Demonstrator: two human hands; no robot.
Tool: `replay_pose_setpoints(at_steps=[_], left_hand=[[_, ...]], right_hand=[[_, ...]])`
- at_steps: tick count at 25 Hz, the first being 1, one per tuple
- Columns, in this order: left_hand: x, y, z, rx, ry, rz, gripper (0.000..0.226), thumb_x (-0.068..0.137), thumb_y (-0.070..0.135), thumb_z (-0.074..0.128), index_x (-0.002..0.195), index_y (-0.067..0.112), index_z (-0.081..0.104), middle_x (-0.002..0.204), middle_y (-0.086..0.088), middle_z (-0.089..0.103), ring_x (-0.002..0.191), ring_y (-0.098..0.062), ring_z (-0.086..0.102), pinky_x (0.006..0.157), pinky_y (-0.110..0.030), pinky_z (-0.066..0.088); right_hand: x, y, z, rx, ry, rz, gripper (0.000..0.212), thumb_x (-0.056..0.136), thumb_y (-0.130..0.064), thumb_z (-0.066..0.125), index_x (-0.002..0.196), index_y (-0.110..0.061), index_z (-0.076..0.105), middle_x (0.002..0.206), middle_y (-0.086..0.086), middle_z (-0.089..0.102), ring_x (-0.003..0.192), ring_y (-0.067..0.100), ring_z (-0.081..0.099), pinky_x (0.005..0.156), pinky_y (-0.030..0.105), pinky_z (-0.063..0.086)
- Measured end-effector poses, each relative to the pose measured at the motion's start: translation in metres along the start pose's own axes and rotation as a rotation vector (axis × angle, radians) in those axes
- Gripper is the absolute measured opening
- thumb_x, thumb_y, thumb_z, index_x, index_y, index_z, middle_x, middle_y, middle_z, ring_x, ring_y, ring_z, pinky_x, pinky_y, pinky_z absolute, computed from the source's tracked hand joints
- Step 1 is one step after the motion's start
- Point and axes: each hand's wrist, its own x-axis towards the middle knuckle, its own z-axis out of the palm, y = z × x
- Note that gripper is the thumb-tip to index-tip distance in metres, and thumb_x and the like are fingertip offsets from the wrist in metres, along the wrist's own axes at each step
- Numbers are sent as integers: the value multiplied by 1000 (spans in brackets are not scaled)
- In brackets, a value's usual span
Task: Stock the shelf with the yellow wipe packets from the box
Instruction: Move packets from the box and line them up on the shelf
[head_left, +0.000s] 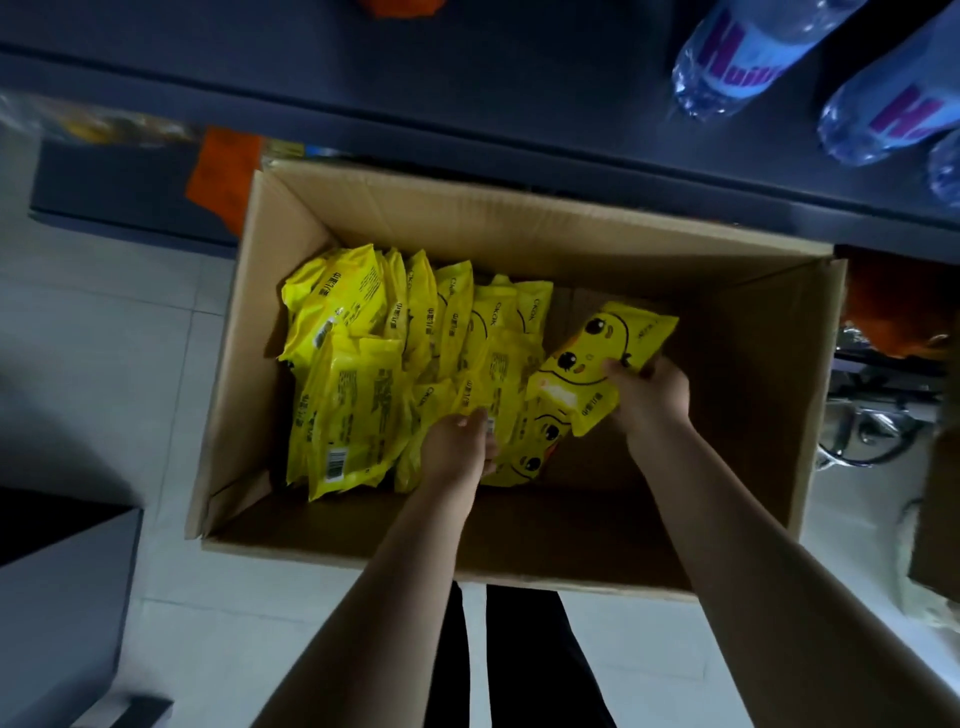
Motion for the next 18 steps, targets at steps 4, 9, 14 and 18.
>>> replay_pose_setpoints(at_steps=[4, 9, 14, 18], left_hand=[[23, 3, 18, -536, -37, -283, 56, 93, 47, 45, 119, -2, 50, 97, -15, 63, 81, -22, 63, 57, -29, 52], [36, 4, 22, -794, -62, -377, 68, 86, 58, 48, 114, -3, 53, 98, -16, 65, 80, -21, 65, 54, -29, 55], [37, 15, 21, -929, 7, -472, 31, 85, 31, 63, 88, 0, 63, 72, -9, 67, 60, -14, 64, 46, -21, 54], [24, 17, 21, -851, -27, -451, 18, 86, 21, 63, 78, 4, 63, 53, -5, 65, 39, -9, 61, 40, -16, 50]], right_hand=[[8, 7, -1, 132, -20, 87, 14, 87, -15, 65, 86, -17, 52, 102, 7, 62, 89, 22, 62, 73, 37, 55], [22, 9, 5, 146, -17, 51, 16, 87, -15, 65, 98, -16, 53, 98, 5, 62, 86, 22, 63, 54, 27, 49], [24, 14, 9, 124, -31, 49, 16, 87, -13, 65, 96, -17, 53, 97, 5, 60, 87, 22, 61, 76, 40, 54], [20, 11, -4, 62, -19, 22, 16, 86, -17, 66, 94, -18, 53, 99, 4, 61, 92, 23, 62, 86, 45, 54]])
